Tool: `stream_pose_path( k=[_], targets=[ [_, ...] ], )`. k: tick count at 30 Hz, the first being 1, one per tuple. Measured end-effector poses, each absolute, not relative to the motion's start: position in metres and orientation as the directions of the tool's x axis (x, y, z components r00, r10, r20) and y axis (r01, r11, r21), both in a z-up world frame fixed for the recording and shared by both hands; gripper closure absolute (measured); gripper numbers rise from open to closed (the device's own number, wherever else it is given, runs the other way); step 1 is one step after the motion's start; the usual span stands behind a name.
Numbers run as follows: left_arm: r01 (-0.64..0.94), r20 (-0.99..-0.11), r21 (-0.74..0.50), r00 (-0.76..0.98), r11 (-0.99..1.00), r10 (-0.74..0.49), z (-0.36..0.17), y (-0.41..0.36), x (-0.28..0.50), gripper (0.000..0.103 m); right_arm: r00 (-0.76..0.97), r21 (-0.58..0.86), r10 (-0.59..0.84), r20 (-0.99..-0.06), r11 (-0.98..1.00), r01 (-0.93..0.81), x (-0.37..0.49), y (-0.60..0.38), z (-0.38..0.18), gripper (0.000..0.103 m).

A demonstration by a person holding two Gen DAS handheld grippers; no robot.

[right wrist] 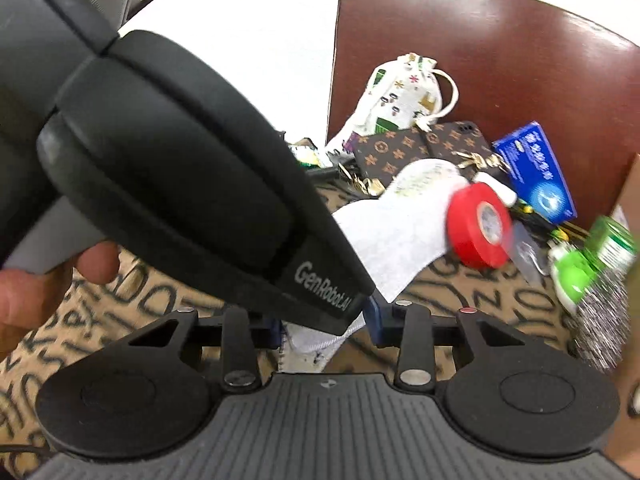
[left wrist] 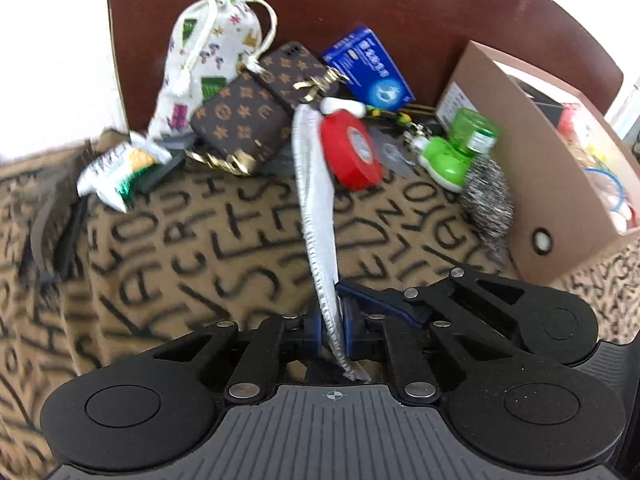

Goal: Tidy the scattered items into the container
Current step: 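Grasp the white insole with the left gripper and lift it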

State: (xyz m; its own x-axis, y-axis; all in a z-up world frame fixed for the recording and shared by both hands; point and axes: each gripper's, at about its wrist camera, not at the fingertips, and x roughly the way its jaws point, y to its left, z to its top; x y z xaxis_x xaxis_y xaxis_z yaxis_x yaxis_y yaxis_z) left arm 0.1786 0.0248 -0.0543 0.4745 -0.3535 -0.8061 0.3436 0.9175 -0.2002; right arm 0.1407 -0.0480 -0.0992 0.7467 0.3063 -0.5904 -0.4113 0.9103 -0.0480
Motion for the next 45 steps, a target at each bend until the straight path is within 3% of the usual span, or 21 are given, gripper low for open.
stream_pose_path(
  k=[9, 20, 21, 22, 24, 27, 31, 35, 42, 44, 45],
  targets=[
    [0.329, -0.789, -0.284, 0.453, 0.901, -0.414, -0.052, -0.011, 0.093, 0.083, 0.736, -0.076, 0.281, -0.616, 0.909, -0.411, 0.058, -0.087, -0.089, 0.061],
    [0.366, -0.801, -0.374, 0.336, 0.852, -0.496, -0.071, -0.052, 0.038, 0.068, 0.718, -0.010, 0.241, -0.653, 0.945, -0.327, -0.012, -0.135, -0.098, 0.059],
    [0.357, -0.803, -0.380, 0.331, 0.853, -0.496, -0.071, -0.053, 0.040, 0.058, 0.721, 0.000, 0.238, -0.651, 0.949, -0.314, -0.012, -0.137, -0.098, 0.056],
    [0.342, -0.803, -0.379, 0.340, 0.860, -0.489, -0.070, -0.052, 0.044, 0.041, 0.727, 0.003, 0.234, -0.645, 0.953, -0.304, -0.014, -0.136, -0.097, 0.052],
    [0.300, -0.789, -0.373, 0.396, 0.878, -0.470, -0.066, -0.045, 0.049, 0.023, 0.735, -0.001, 0.228, -0.639, 0.955, -0.297, -0.012, -0.138, -0.095, 0.051],
    [0.290, -0.764, -0.377, 0.439, 0.880, -0.472, -0.060, -0.039, 0.057, 0.022, 0.739, 0.000, 0.223, -0.635, 0.957, -0.289, -0.008, -0.144, -0.096, 0.046],
    [0.283, -0.800, -0.298, 0.447, 0.912, -0.400, -0.065, -0.043, 0.073, 0.022, 0.728, 0.009, 0.243, -0.641, 0.951, -0.309, -0.005, -0.146, -0.096, 0.027],
    [0.250, -0.821, -0.330, 0.400, 0.910, -0.407, -0.080, -0.032, 0.077, 0.022, 0.726, 0.054, 0.278, -0.628, 0.947, -0.317, -0.008, -0.158, -0.089, 0.013],
    [0.259, -0.814, -0.325, 0.413, 0.910, -0.408, -0.086, -0.035, 0.083, 0.020, 0.688, 0.148, 0.317, -0.653, 0.944, -0.295, -0.004, -0.167, -0.092, 0.009],
    [0.268, -0.808, -0.314, 0.429, 0.911, -0.404, -0.087, -0.038, 0.087, 0.022, 0.686, 0.128, 0.304, -0.661, 0.947, -0.296, 0.006, -0.163, -0.098, 0.009],
    [0.278, -0.807, -0.297, 0.438, 0.913, -0.396, -0.086, -0.041, 0.088, 0.029, 0.679, 0.127, 0.299, -0.671, 0.948, -0.292, 0.012, -0.162, -0.102, 0.009]
  ],
)
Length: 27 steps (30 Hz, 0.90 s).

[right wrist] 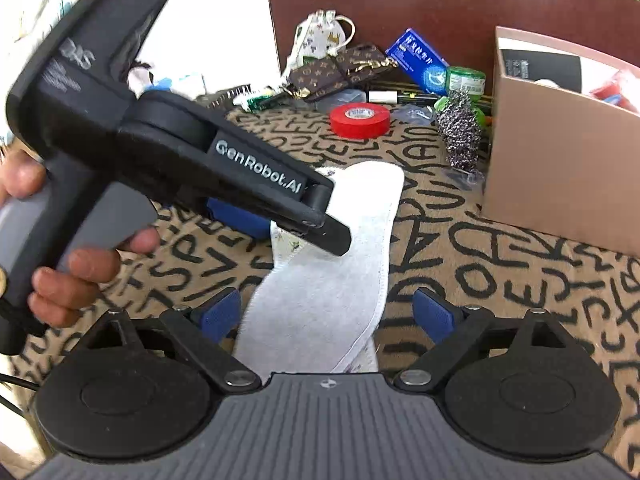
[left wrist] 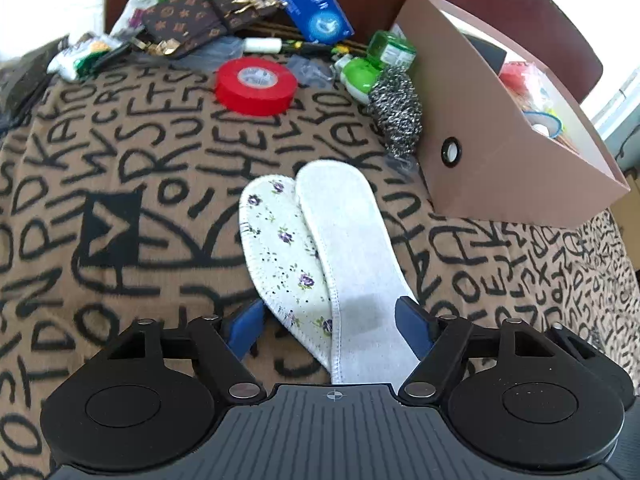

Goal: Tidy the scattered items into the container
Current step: 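Grasp the white insole with the left gripper and lift it, then carry the white insole with the left gripper into the cardboard box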

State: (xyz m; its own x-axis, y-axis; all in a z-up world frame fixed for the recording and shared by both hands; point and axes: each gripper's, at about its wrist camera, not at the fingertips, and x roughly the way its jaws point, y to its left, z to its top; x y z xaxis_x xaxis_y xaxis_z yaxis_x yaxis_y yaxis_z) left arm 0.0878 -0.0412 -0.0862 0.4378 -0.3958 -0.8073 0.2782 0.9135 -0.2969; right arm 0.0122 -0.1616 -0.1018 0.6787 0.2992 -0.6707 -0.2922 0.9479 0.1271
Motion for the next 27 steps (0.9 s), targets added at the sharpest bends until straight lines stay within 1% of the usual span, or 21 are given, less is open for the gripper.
stream_pose_path(
  k=[1, 2, 4, 5, 7, 8, 9, 10, 11, 12, 13, 14, 15, 16, 18, 20, 21, 22, 26, 27],
  targets=[
    [0.293, -0.808, -0.271, 0.449, 0.917, -0.382, -0.086, -0.045, 0.088, 0.047, 0.669, 0.139, 0.304, -0.678, 0.947, -0.290, 0.017, -0.161, -0.106, 0.009],
    [0.314, -0.809, -0.251, 0.451, 0.916, -0.377, -0.085, -0.049, 0.089, 0.057, 0.666, 0.150, 0.311, -0.678, 0.946, -0.289, 0.020, -0.161, -0.110, 0.009],
    [0.327, -0.813, -0.241, 0.446, 0.914, -0.374, -0.084, -0.051, 0.090, 0.064, 0.671, 0.127, 0.306, -0.675, 0.944, -0.303, 0.023, -0.155, -0.111, 0.011],
    [0.333, -0.813, -0.241, 0.445, 0.912, -0.377, -0.083, -0.051, 0.091, 0.064, 0.668, 0.118, 0.311, -0.676, 0.940, -0.319, 0.022, -0.152, -0.111, 0.011],
    [0.342, -0.814, -0.248, 0.434, 0.907, -0.386, -0.084, -0.050, 0.093, 0.059, 0.663, 0.108, 0.318, -0.678, 0.935, -0.338, 0.020, -0.151, -0.111, 0.011],
    [0.341, -0.814, -0.261, 0.425, 0.903, -0.395, -0.086, -0.049, 0.094, 0.055, 0.659, 0.110, 0.322, -0.680, 0.933, -0.342, 0.022, -0.152, -0.112, 0.011],
    [0.336, -0.811, -0.281, 0.418, 0.899, -0.410, -0.088, -0.048, 0.096, 0.045, 0.657, 0.119, 0.325, -0.681, 0.933, -0.339, 0.024, -0.153, -0.112, 0.011],
    [0.338, -0.804, -0.302, 0.411, 0.891, -0.429, -0.089, -0.049, 0.097, 0.039, 0.658, 0.130, 0.325, -0.679, 0.936, -0.328, 0.027, -0.153, -0.111, 0.010],
    [0.347, -0.802, -0.300, 0.413, 0.889, -0.432, -0.089, -0.052, 0.097, 0.039, 0.659, 0.140, 0.322, -0.680, 0.939, -0.315, 0.031, -0.152, -0.111, 0.007],
    [0.355, -0.806, -0.274, 0.423, 0.894, -0.415, -0.088, -0.057, 0.096, 0.041, 0.660, 0.143, 0.318, -0.681, 0.941, -0.305, 0.034, -0.150, -0.111, 0.006],
    [0.367, -0.811, -0.229, 0.441, 0.902, -0.385, -0.087, -0.063, 0.094, 0.051, 0.664, 0.139, 0.308, -0.681, 0.945, -0.295, 0.037, -0.148, -0.112, 0.006],
    [0.379, -0.813, -0.183, 0.460, 0.907, -0.357, -0.086, -0.067, 0.092, 0.056, 0.669, 0.130, 0.295, -0.682, 0.949, -0.286, 0.038, -0.147, -0.113, 0.008],
    [0.383, -0.814, -0.167, 0.465, 0.908, -0.346, -0.084, -0.068, 0.090, 0.063, 0.675, 0.117, 0.284, -0.681, 0.952, -0.283, 0.037, -0.146, -0.113, 0.010],
    [0.378, -0.814, -0.172, 0.466, 0.910, -0.347, -0.083, -0.066, 0.090, 0.071, 0.679, 0.110, 0.280, -0.679, 0.953, -0.283, 0.034, -0.146, -0.112, 0.011],
    [0.369, -0.808, -0.200, 0.462, 0.908, -0.366, -0.080, -0.060, 0.089, 0.079, 0.678, 0.122, 0.290, -0.675, 0.951, -0.285, 0.028, -0.150, -0.112, 0.012],
    [0.368, -0.804, -0.214, 0.459, 0.905, -0.377, -0.081, -0.059, 0.089, 0.077, 0.680, 0.119, 0.292, -0.672, 0.950, -0.290, 0.025, -0.152, -0.113, 0.013],
    [0.365, -0.808, -0.213, 0.456, 0.906, -0.374, -0.084, -0.061, 0.090, 0.063, 0.681, 0.116, 0.289, -0.673, 0.950, -0.289, 0.026, -0.152, -0.114, 0.013],
    [0.357, -0.812, -0.221, 0.448, 0.907, -0.374, -0.087, -0.063, 0.091, 0.057, 0.683, 0.113, 0.285, -0.673, 0.952, -0.285, 0.027, -0.151, -0.114, 0.013],
    [0.367, -0.808, -0.190, 0.468, 0.910, -0.357, -0.080, -0.068, 0.082, 0.060, 0.695, 0.100, 0.270, -0.666, 0.956, -0.276, 0.022, -0.149, -0.110, 0.015],
    [0.369, -0.807, -0.191, 0.468, 0.909, -0.360, -0.077, -0.067, 0.080, 0.065, 0.699, 0.103, 0.273, -0.661, 0.956, -0.275, 0.019, -0.151, -0.107, 0.015]
  ],
)
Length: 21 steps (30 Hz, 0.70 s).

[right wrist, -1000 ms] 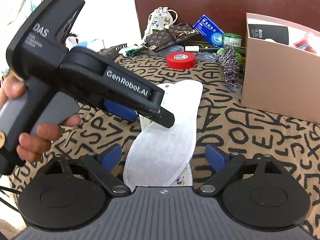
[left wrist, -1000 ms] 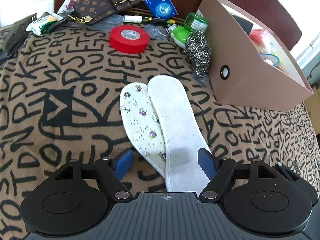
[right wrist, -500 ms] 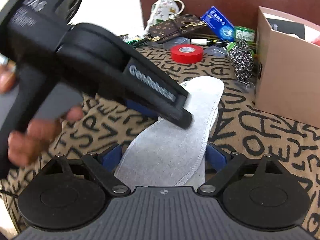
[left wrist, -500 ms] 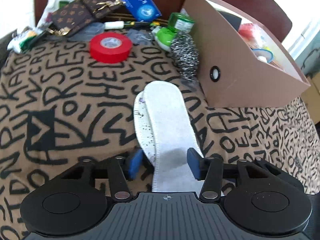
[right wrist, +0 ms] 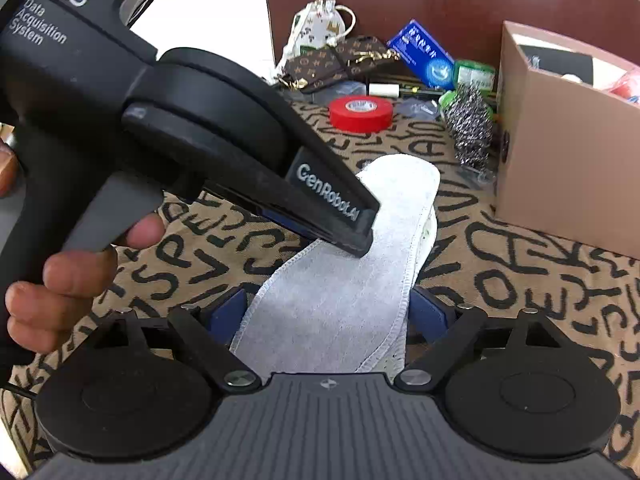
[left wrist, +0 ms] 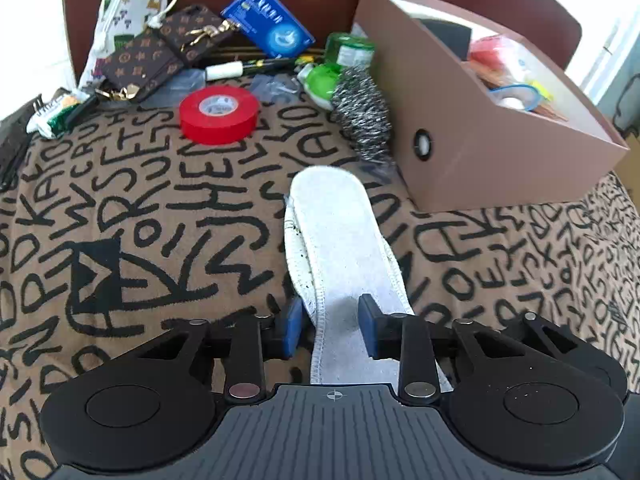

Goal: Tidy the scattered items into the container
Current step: 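Carry the white insole with the left gripper into the cardboard box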

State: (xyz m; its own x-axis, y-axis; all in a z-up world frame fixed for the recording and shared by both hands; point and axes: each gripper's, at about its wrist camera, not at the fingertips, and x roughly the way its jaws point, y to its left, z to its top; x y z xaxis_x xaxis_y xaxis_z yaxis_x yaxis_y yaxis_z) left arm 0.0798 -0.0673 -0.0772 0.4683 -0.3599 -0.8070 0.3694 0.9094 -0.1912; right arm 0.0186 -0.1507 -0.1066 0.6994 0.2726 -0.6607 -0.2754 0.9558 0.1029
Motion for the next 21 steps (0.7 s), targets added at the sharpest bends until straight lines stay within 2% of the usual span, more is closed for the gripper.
stream_pose_path(
  k=[6, 11, 21],
  targets=[
    [0.344, -0.776, -0.234, 0.497, 0.909, -0.388, -0.049, -0.062, 0.068, 0.067, 0.740, 0.081, 0.282, -0.611, 0.952, -0.296, 0.001, -0.158, -0.080, 0.021],
    [0.364, -0.733, -0.228, 0.546, 0.903, -0.405, -0.017, -0.065, 0.054, 0.062, 0.782, 0.053, 0.280, -0.557, 0.952, -0.303, -0.013, -0.164, -0.055, 0.021],
    [0.473, -0.587, -0.225, 0.632, 0.852, -0.506, 0.068, -0.111, 0.058, 0.061, 0.884, -0.041, 0.214, -0.416, 0.967, -0.253, -0.019, -0.198, 0.005, 0.021]
  ],
)
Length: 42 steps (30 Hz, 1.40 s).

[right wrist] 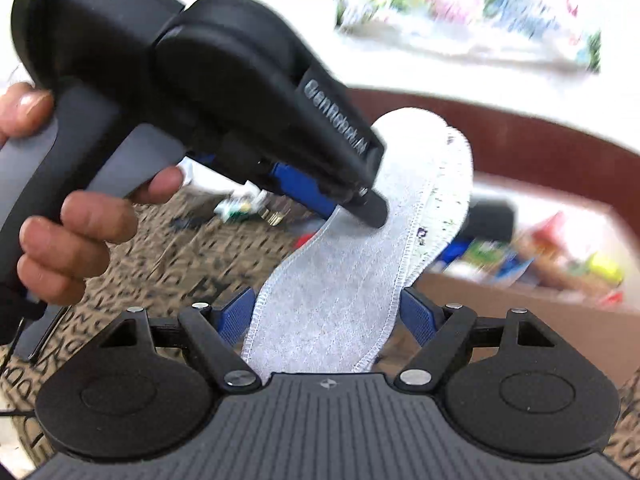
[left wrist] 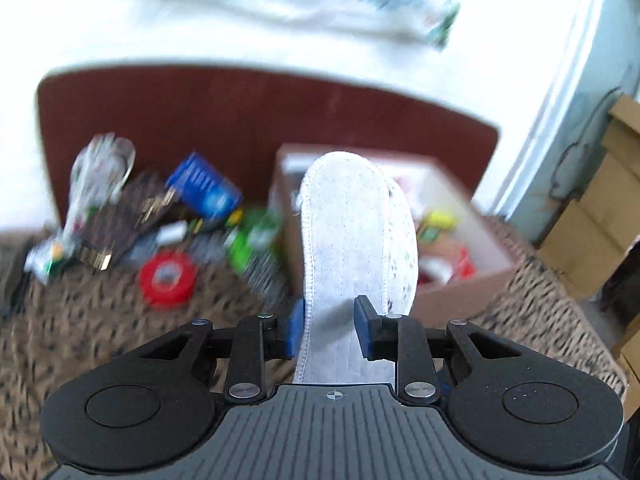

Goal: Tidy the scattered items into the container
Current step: 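Carry the white insole with the left gripper into the cardboard box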

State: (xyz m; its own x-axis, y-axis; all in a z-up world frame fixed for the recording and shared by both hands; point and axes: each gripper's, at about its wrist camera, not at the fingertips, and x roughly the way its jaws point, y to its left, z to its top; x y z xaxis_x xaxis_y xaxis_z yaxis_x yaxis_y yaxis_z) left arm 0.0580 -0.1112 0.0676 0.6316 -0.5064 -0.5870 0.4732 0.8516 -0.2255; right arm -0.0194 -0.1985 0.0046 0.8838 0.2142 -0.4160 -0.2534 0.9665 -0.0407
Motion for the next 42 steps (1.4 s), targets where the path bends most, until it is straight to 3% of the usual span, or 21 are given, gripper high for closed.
stream_pose_path(
  k=[7, 15, 18, 21, 26, 33, 36, 42],
  targets=[
    [0.547, -0.499, -0.200, 0.657, 0.813, -0.565, 0.116, -0.163, 0.077, 0.059, 0.937, -0.083, 0.139, -0.320, 0.981, -0.174, 0.001, -0.244, 0.045, 0.021],
    [0.558, -0.542, -0.261, 0.590, 0.788, -0.598, 0.098, -0.186, 0.109, 0.059, 0.937, -0.095, 0.100, -0.336, 0.986, -0.140, 0.003, -0.264, 0.036, 0.022],
    [0.559, -0.565, -0.275, 0.565, 0.782, -0.602, 0.091, -0.192, 0.119, 0.059, 0.928, -0.045, 0.111, -0.355, 0.990, -0.136, 0.013, -0.276, 0.031, 0.017],
    [0.540, -0.579, -0.335, 0.528, 0.772, -0.621, 0.077, -0.188, 0.126, 0.074, 0.930, -0.041, 0.100, -0.353, 0.992, -0.122, 0.012, -0.281, 0.025, 0.014],
    [0.503, -0.631, -0.327, 0.515, 0.800, -0.581, 0.052, -0.193, 0.136, 0.078, 0.918, -0.044, 0.092, -0.387, 0.992, -0.118, 0.019, -0.281, 0.013, 0.014],
    [0.515, -0.620, -0.320, 0.521, 0.795, -0.587, 0.061, -0.209, 0.155, 0.077, 0.933, -0.118, 0.065, -0.355, 0.987, -0.113, 0.033, -0.293, 0.016, 0.014],
    [0.538, -0.591, -0.310, 0.536, 0.784, -0.602, 0.074, -0.221, 0.167, 0.065, 0.946, -0.156, 0.053, -0.321, 0.982, -0.108, 0.048, -0.308, 0.024, 0.014],
    [0.524, -0.619, -0.265, 0.551, 0.809, -0.560, 0.059, -0.248, 0.194, 0.065, 0.946, -0.143, 0.025, -0.322, 0.987, -0.075, 0.084, -0.337, 0.017, 0.018]
  ],
)
